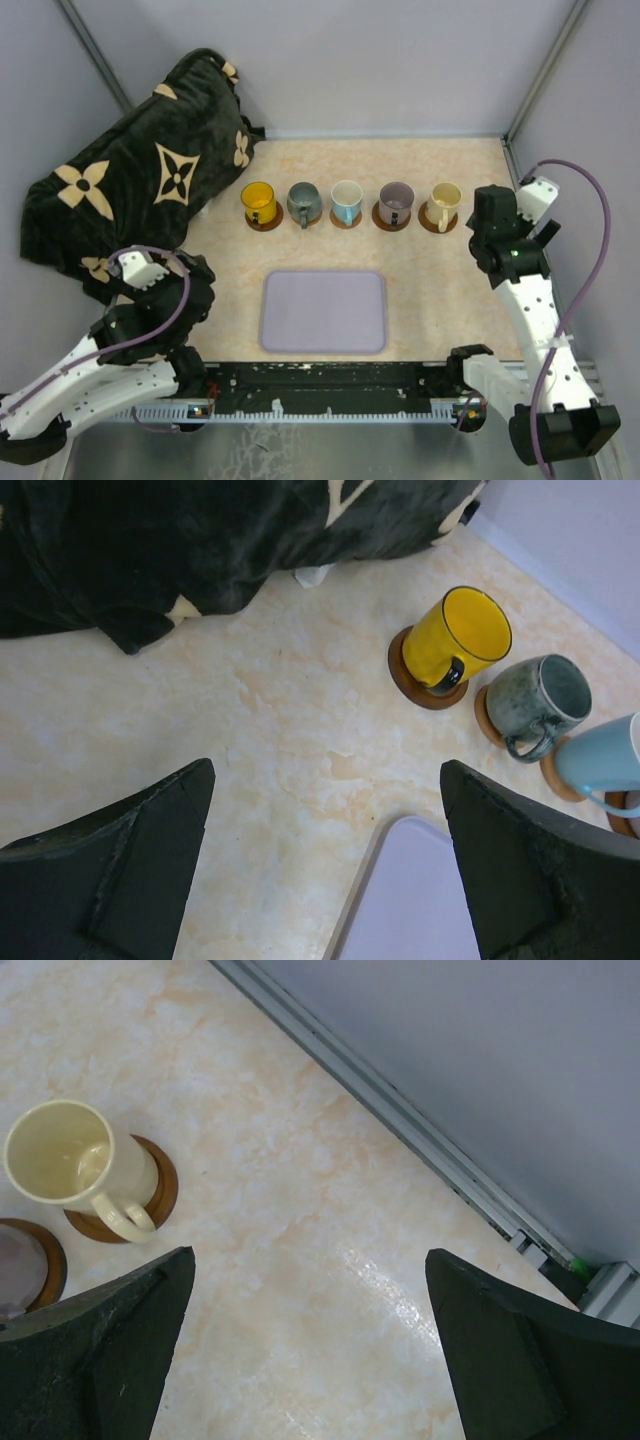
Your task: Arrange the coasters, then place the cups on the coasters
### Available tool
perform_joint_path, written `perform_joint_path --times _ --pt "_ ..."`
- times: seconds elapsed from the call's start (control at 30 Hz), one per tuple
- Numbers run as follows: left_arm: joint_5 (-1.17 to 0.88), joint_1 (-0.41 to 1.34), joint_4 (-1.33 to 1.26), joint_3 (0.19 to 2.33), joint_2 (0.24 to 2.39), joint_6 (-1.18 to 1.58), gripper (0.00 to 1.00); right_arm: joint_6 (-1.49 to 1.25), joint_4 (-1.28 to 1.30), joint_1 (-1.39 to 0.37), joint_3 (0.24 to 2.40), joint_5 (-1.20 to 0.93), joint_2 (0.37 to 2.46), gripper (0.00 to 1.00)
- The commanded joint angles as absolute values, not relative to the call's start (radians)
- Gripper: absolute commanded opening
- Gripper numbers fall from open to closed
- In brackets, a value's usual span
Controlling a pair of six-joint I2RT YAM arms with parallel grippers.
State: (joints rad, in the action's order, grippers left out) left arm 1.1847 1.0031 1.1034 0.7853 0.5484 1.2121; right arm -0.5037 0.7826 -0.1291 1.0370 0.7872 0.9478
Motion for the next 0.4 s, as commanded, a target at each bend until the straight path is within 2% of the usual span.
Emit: perform_joint_path --times 0.0,0.37 --pt "1.251 0.999 1.202 0.832 0.485 1.230 1.00 -0.472 0.783 -0.131 1.092 0.851 0.859 0.99" --pt "1.280 0.999 1.241 0.855 0.428 1.236 1.00 -0.453 0.783 -0.132 1.088 0.878 0.824 0.99"
